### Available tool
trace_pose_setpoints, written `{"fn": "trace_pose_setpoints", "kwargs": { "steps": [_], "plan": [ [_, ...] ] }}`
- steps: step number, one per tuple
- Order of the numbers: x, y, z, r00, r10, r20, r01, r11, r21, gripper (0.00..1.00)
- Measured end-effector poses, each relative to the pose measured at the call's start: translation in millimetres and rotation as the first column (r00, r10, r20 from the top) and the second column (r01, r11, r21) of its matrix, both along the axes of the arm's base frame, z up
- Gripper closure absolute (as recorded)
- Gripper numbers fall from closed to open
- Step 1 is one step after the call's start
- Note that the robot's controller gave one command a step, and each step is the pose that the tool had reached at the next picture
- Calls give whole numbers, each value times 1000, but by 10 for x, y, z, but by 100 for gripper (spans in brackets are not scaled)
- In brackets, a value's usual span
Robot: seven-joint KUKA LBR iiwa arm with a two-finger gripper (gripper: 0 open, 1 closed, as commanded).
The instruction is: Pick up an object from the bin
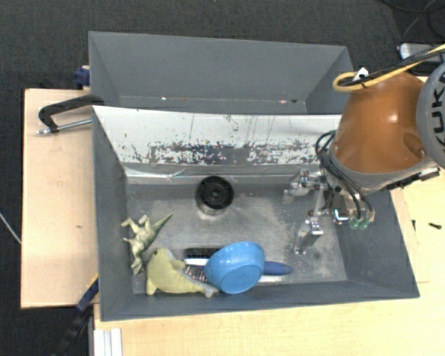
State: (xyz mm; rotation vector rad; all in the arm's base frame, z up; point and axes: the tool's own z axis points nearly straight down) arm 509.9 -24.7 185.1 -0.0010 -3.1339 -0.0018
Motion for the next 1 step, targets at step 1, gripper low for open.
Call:
{"fn": "trace_pose_setpoints", "kwargs": {
  "steps": [1],
  "plan": [
    [-78, 234, -1090, 997, 71, -15, -71, 997, 0, 0]
  ]
}}
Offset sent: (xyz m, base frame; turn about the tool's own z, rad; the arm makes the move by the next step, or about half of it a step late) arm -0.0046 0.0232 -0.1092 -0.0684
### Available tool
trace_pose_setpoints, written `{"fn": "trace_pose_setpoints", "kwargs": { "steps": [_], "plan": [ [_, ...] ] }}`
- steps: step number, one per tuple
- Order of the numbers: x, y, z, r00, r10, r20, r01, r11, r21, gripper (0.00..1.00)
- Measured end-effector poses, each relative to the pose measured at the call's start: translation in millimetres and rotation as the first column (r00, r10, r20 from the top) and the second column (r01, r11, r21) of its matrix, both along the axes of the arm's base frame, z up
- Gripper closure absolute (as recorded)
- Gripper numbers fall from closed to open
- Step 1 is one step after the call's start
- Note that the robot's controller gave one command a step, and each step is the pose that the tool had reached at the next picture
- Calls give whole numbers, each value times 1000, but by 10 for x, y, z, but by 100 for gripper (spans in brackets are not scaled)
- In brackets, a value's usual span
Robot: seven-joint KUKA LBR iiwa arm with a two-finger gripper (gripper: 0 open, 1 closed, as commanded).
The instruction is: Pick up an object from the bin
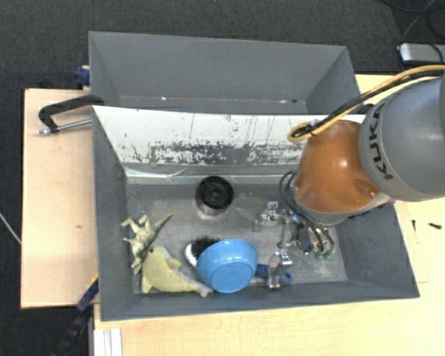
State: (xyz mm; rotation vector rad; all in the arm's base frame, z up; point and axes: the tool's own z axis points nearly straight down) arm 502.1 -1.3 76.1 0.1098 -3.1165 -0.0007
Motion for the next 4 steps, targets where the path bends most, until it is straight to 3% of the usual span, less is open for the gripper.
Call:
{"fn": "trace_pose_setpoints", "kwargs": {
  "steps": [1, 2, 3, 4],
  "plan": [
    [-74, 493, -33, 997, 64, 30, -64, 998, 0, 0],
    [-84, 488, -39, 998, 62, 28, -62, 998, 1, 100],
    [-39, 320, 755, 997, 69, 35, -69, 998, 0, 100],
    [23, 415, 1660, 998, 51, 37, -52, 999, 1, 100]
  ]
}}
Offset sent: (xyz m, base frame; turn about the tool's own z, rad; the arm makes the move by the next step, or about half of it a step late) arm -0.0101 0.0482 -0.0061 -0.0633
